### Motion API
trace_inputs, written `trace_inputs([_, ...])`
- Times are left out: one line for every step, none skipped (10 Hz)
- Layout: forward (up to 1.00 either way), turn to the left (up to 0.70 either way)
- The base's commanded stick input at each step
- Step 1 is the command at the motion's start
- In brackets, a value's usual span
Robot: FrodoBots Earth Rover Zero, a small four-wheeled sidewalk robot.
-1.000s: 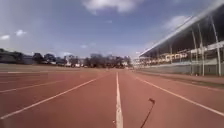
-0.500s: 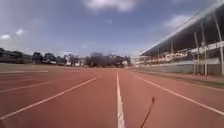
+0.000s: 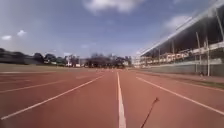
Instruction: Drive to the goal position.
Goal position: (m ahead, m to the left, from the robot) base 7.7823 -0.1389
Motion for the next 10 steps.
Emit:
trace_inputs([0.7,0.0])
trace_inputs([0.7,0.0])
trace_inputs([0.7,0.0])
trace_inputs([0.7,0.0])
trace_inputs([0.7,0.0])
trace_inputs([0.7,0.0])
trace_inputs([0.7,0.0])
trace_inputs([0.7,0.0])
trace_inputs([0.7,0.0])
trace_inputs([0.7,0.0])
